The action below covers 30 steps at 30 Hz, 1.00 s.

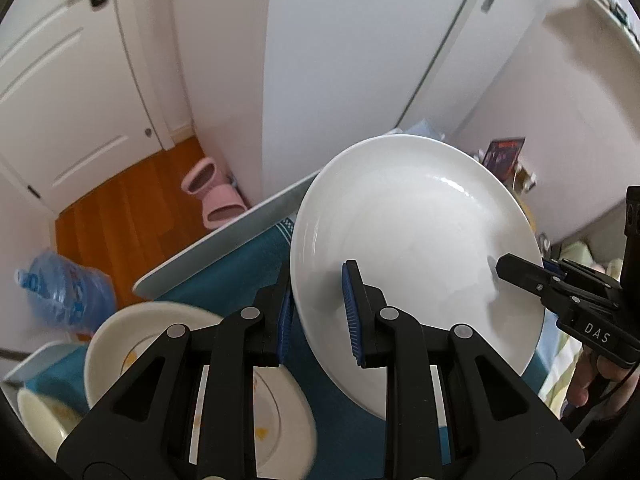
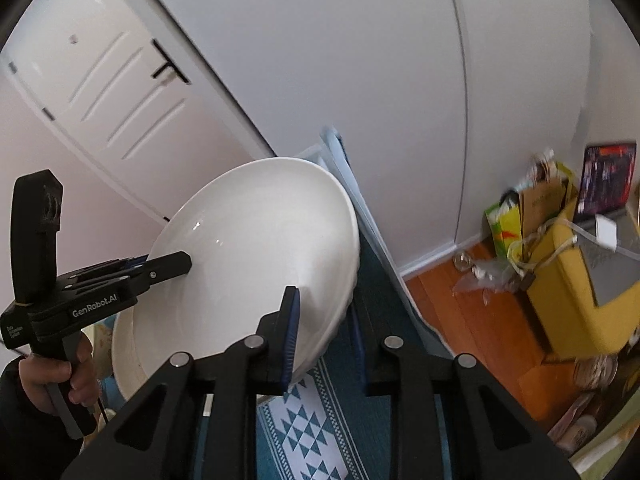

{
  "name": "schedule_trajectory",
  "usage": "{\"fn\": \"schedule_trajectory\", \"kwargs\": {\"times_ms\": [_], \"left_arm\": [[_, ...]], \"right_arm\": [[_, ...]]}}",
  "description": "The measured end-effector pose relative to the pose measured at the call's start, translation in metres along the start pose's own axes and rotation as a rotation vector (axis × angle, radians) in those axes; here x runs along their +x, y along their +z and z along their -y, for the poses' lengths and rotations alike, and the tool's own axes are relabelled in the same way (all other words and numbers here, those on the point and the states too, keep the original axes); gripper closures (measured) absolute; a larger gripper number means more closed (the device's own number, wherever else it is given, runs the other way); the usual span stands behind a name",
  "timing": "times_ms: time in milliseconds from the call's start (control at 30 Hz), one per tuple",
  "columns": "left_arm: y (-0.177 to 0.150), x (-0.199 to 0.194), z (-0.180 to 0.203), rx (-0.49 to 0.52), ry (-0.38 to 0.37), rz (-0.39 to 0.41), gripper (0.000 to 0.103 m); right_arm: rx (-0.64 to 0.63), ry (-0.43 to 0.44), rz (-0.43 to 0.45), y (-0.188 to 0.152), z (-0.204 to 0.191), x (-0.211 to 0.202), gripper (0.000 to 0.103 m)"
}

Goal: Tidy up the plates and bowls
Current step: 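Lift the white plate and carry it over the yellow plate with both tools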

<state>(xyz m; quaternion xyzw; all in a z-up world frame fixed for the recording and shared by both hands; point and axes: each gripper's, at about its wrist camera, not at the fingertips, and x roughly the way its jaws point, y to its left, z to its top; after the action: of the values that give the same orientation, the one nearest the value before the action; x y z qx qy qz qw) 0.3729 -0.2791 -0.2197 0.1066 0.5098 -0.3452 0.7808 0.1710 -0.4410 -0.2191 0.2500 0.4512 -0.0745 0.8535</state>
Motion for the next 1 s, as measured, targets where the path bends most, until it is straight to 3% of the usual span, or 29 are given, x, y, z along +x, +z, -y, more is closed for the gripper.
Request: {"fn": "schedule_trajectory", "kwargs": {"times_ms": [300,500,767,1000], "left_arm": [[-0.028,-0.095,0.016,-0.13,0.088,0.148,0.082],[-0.079,-0.16,0.027,-0.259,0.176,0.234,0.082],[-0.166,-0.216,0.02,-0.4,0.26,0.26,0.082],[-0.243,-0.234,-0.01,-0.482,0.277,0.233,0.082]], "right_arm": [[-0.161,0.112,0.044,0.017,-0.027,-0.056,0.081],[-0.303,0.202,0.019,0.009,-0.055,-0.086,0.081],[-0.441,0.302,-0.038,-0.042,-0.101,-0.104,0.081],[-0.479,0.348,-0.108,-0.107,-0.144,-0.094,0.081]]}}
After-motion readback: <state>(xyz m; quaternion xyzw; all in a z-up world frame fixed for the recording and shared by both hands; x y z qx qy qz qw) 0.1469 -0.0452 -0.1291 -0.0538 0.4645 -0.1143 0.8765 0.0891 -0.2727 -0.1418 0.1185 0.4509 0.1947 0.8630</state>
